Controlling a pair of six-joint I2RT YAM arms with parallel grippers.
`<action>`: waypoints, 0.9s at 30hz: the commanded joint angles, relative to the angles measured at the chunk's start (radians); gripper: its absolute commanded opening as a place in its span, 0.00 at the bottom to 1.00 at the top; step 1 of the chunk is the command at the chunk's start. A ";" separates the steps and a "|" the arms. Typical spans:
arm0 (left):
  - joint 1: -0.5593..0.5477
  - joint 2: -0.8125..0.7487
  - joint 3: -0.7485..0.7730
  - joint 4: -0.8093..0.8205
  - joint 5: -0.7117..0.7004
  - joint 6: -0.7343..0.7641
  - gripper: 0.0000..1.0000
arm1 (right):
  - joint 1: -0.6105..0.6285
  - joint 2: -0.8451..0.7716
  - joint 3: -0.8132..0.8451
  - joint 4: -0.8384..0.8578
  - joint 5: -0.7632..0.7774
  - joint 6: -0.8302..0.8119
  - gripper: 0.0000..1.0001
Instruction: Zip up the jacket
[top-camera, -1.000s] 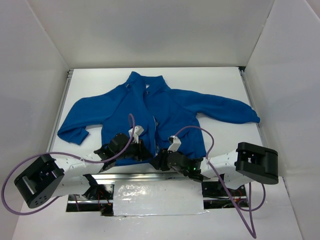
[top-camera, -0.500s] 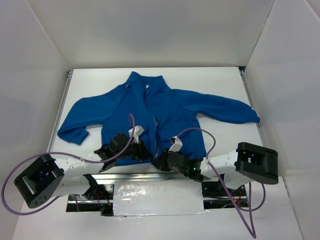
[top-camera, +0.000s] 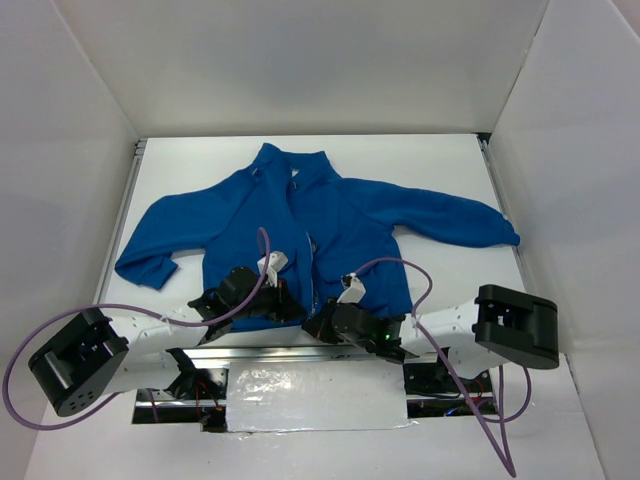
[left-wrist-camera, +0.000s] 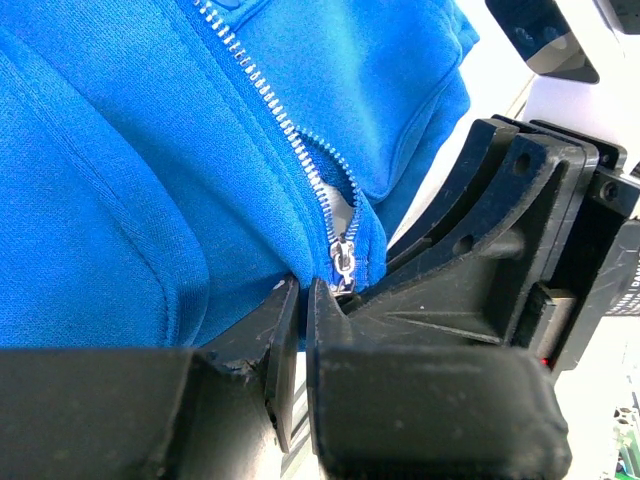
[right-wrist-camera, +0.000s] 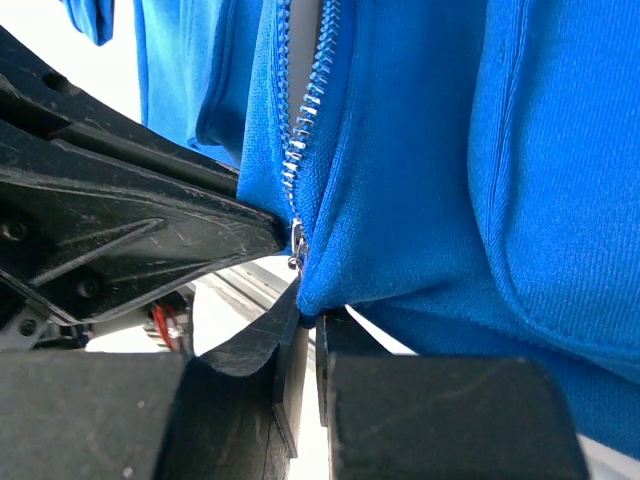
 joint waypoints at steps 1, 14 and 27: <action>-0.011 0.001 0.026 0.081 0.044 -0.012 0.00 | 0.013 -0.038 0.045 -0.063 0.025 0.073 0.01; -0.011 -0.022 0.012 0.079 0.045 0.003 0.00 | -0.027 -0.170 0.128 -0.293 -0.045 0.169 0.06; -0.011 -0.011 0.020 0.076 0.051 0.008 0.00 | -0.079 -0.170 0.111 -0.272 -0.121 0.163 0.19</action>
